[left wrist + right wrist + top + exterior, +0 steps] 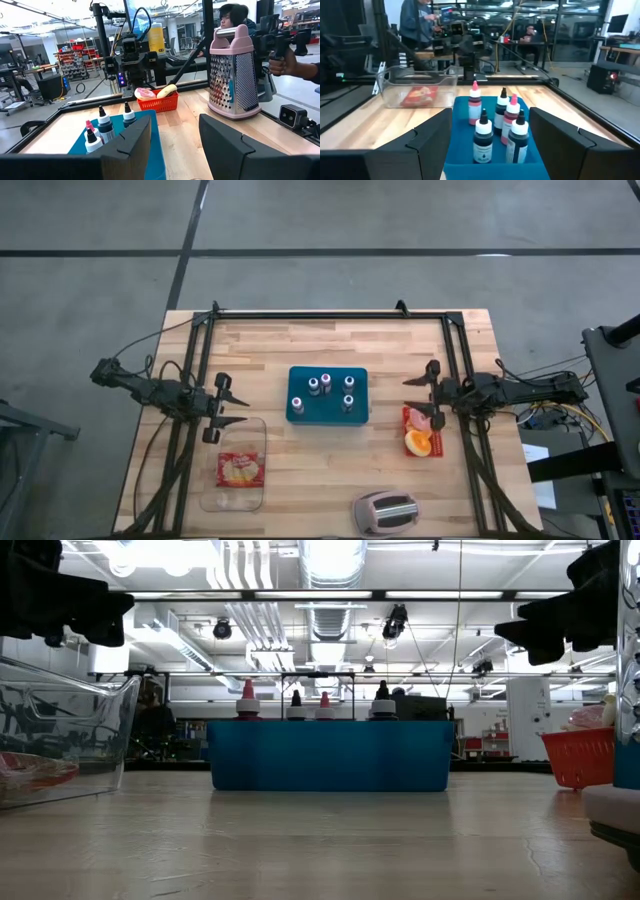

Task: Pick & Place Food Item
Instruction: Return to Home Position

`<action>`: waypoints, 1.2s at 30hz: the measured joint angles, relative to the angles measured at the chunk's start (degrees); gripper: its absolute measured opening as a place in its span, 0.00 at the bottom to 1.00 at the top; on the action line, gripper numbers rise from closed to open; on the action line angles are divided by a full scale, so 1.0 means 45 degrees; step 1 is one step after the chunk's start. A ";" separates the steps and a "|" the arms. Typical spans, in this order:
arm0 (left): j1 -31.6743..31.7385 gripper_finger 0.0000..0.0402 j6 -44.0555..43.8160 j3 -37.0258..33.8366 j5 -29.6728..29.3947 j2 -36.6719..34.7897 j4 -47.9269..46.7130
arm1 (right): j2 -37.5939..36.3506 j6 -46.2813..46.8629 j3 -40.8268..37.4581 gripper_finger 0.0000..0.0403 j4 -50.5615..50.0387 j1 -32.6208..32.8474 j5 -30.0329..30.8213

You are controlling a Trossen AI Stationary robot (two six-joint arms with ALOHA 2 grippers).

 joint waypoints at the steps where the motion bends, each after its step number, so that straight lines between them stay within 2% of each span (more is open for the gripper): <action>1: 0.0000 0.42 0.0000 0.0000 0.0000 0.0000 0.0000 | 0.0004 -0.0064 0.0000 0.65 0.0000 0.0000 0.0016; 10: 0.0000 0.42 -0.0053 -0.0005 -0.0004 0.0000 0.0000 | -0.0001 -0.0373 0.0000 0.65 0.0073 0.0010 -0.2172; 19: 0.0000 0.42 -0.0049 -0.0005 -0.0005 0.0000 0.0000 | -0.0001 -0.0655 0.0000 0.65 0.0000 0.0005 -0.1657; 36: 0.0000 0.42 -0.0049 -0.0005 -0.0005 0.0000 0.0000 | 0.0024 -0.0298 0.0000 0.65 -0.0078 0.0005 -0.1650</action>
